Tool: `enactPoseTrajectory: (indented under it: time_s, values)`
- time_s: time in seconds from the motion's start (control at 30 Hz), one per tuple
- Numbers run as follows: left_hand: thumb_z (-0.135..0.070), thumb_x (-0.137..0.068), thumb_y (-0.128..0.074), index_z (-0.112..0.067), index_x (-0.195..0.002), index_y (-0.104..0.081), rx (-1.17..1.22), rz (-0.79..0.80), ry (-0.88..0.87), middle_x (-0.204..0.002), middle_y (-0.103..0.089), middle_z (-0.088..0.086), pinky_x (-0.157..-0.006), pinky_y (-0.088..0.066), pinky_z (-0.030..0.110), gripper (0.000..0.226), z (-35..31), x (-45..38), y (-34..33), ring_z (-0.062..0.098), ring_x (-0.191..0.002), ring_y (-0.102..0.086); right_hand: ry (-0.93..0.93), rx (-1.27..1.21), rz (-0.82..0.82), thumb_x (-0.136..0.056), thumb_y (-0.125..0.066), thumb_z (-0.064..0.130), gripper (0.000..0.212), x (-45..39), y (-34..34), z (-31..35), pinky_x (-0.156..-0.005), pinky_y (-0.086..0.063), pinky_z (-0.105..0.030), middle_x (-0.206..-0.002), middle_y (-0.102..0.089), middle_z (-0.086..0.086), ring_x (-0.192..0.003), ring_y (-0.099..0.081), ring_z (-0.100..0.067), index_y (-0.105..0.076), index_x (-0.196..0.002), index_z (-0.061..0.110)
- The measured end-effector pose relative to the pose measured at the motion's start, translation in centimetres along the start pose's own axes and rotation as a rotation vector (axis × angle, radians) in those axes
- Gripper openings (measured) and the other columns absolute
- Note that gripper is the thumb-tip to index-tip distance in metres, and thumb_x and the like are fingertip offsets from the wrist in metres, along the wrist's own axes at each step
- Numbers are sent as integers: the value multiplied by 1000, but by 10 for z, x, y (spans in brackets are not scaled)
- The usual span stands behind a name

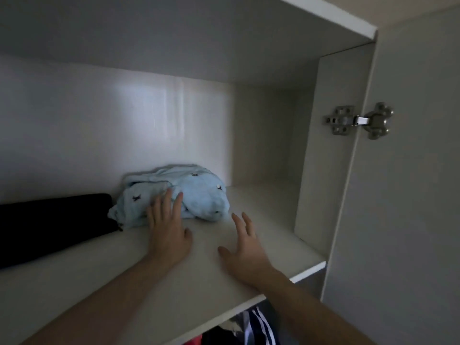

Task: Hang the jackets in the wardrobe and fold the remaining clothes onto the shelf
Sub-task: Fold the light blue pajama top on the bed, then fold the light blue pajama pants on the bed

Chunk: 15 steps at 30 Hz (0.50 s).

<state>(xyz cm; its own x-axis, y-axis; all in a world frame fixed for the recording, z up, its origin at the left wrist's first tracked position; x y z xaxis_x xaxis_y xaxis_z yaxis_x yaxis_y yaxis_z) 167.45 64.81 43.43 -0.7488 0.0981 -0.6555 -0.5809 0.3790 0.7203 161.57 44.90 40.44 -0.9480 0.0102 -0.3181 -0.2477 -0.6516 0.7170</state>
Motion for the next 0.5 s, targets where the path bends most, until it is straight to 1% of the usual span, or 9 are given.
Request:
enactPoseTrajectory:
  time_s: [0.1,0.17,0.2,0.23,0.3,0.37,0.43,0.5]
  values:
    - [-22,-73,-76,-19,-157,-32,169,88,-224,-169,-14,5,-124,-7,56,94,-72,26,14,36,-155,-8,-3,-36,-101,-91,-69,37,82,59,45,-2,-116,-28,-22,-167,-8,9,-151,-26,-13,-22,-158,33]
    - [-32,-79,-73,-22,-157,-29,261,157,-377,-168,-16,2,-125,-7,54,90,-122,48,28,30,-156,-11,-17,-44,-163,-91,-69,33,77,108,79,-9,-112,-23,-10,-164,-17,12,-148,-28,-6,-28,-156,33]
    - [-37,-80,-70,-23,-156,-28,309,176,-453,-166,-19,0,-125,-8,53,88,-148,63,36,27,-155,-14,-30,-46,-198,-92,-69,32,74,135,96,-15,-111,-24,-8,-161,-23,15,-146,-30,-2,-30,-155,34]
    - [-40,-81,-67,-25,-155,-29,361,188,-523,-164,-22,-2,-125,-9,52,85,-172,78,45,24,-154,-18,-51,-44,-234,-92,-68,31,72,164,113,-22,-111,-28,-10,-156,-28,19,-142,-33,2,-32,-153,36]
    - [-43,-82,-62,-28,-152,-32,474,216,-628,-161,-25,-7,-125,-8,48,78,-218,114,60,18,-152,-21,-119,-5,-290,-92,-68,30,67,224,146,-39,-112,-38,-21,-149,-33,27,-135,-38,7,-35,-150,40]
    - [-46,-84,-57,-33,-151,-31,562,283,-709,-161,-23,-12,-125,-6,42,73,-258,154,68,13,-153,-19,-209,51,-338,-91,-69,31,65,289,175,-56,-112,-41,-27,-148,-33,30,-134,-40,7,-39,-148,41]
    - [-49,-84,-56,-36,-149,-33,644,366,-777,-160,-23,-15,-124,-12,39,70,-297,197,70,12,-152,-21,-303,112,-396,-91,-70,32,64,357,204,-68,-113,-41,-28,-149,-33,30,-135,-40,6,-40,-147,43]
    - [-47,-82,-60,-35,-145,-41,725,440,-815,-156,-30,-16,-123,-21,43,67,-340,245,73,11,-150,-28,-396,174,-452,-92,-68,34,62,429,230,-76,-114,-39,-27,-149,-31,33,-136,-38,9,-39,-146,44]
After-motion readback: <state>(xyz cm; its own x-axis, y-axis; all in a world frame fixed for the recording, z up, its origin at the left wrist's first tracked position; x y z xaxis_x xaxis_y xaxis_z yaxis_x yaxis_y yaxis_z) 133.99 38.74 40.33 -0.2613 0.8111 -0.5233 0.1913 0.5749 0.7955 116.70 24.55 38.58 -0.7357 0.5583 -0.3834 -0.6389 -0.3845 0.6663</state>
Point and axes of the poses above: each hand's wrist, its own x-axis away from the middle knuckle, its own y-axis out of the back of the hand, z = x × y, the point moved 6 cm from there along -x, towards the middle knuckle
